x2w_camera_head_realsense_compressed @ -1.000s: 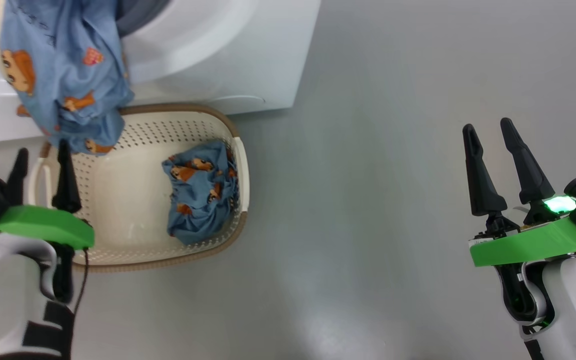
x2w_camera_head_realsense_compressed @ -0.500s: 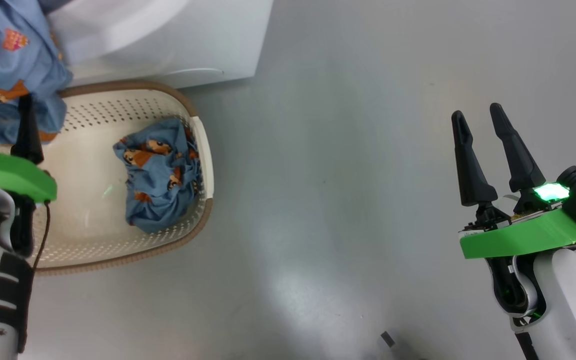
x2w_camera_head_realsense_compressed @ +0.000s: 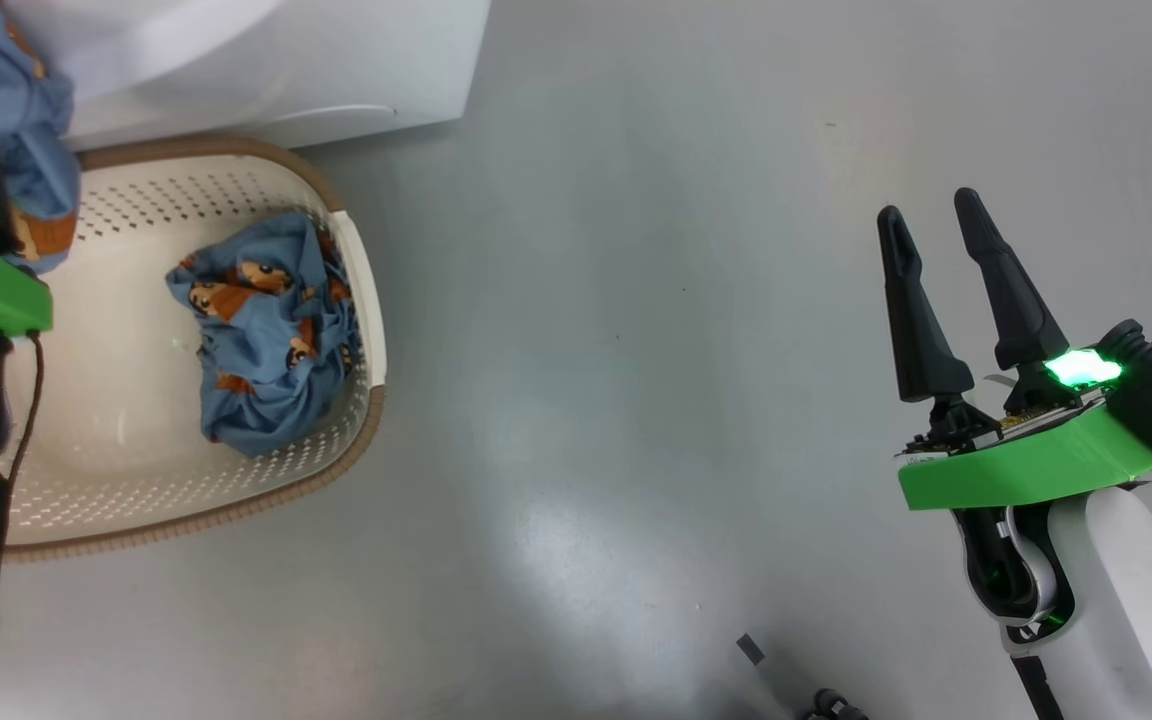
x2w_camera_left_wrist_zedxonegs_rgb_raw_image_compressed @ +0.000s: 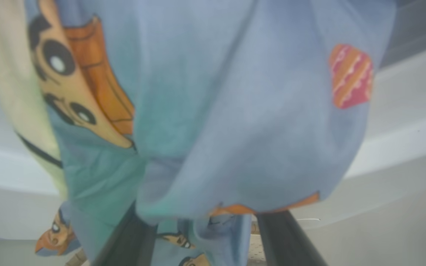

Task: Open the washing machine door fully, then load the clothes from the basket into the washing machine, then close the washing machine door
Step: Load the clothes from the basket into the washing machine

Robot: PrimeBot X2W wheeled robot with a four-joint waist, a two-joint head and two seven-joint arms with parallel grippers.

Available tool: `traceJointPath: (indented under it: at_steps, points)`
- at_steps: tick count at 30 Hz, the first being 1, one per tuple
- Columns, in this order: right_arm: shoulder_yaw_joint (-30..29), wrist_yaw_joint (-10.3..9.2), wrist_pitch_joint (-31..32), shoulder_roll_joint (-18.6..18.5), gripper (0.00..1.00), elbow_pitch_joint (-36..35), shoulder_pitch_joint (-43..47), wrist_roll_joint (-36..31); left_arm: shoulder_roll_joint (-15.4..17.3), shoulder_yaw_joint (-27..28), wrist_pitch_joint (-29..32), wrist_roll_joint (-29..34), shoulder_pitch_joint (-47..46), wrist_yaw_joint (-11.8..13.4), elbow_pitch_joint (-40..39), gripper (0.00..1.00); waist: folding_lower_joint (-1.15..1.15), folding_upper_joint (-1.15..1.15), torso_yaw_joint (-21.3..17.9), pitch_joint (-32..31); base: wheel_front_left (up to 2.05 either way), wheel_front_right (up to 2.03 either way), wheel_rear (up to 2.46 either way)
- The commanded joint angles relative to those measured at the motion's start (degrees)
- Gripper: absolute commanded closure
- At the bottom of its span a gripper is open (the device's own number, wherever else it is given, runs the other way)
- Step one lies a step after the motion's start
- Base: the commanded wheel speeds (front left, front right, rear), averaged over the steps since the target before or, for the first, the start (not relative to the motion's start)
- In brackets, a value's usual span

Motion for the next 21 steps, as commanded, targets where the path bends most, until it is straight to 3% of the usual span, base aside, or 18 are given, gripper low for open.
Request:
traceJointPath:
  at_steps: [1,2,3,13,21]
  points:
    - [0.78,0.33,-0.45,-0.19,0.00,-1.55,0.38,-0.51,3.35,1.33,-0.30,-0.67,-1.14,0.03,-1.22,0.67,0.00,0.00,-0.37,0.36,0.00,0.00,0.00]
    - [0.74,0.33,-0.45,-0.14,0.00,-1.56,0.35,-0.53,3.42,1.35,-0.30,-0.75,-1.31,0.03,-1.43,0.89,0.00,0.00,-0.41,0.41,0.00,0.00,0.00]
    - [0.66,0.33,-0.45,-0.08,0.00,-1.57,0.35,-0.55,3.44,1.55,-0.30,-0.86,-1.45,0.03,-1.67,1.00,0.00,0.00,-0.42,0.44,0.00,0.00,0.00]
    - [-0.20,0.33,-0.45,0.61,0.00,-1.65,0.60,-0.67,1.62,7.55,-0.30,-1.26,1.05,0.03,-8.89,1.00,0.00,0.00,0.77,-0.38,0.00,0.00,0.00]
    - [-0.33,0.33,-0.45,1.02,0.00,-1.73,0.58,-0.68,-2.07,14.51,-0.30,2.52,5.56,0.03,-20.99,1.00,0.00,0.00,2.56,-1.42,0.00,0.00,0.00]
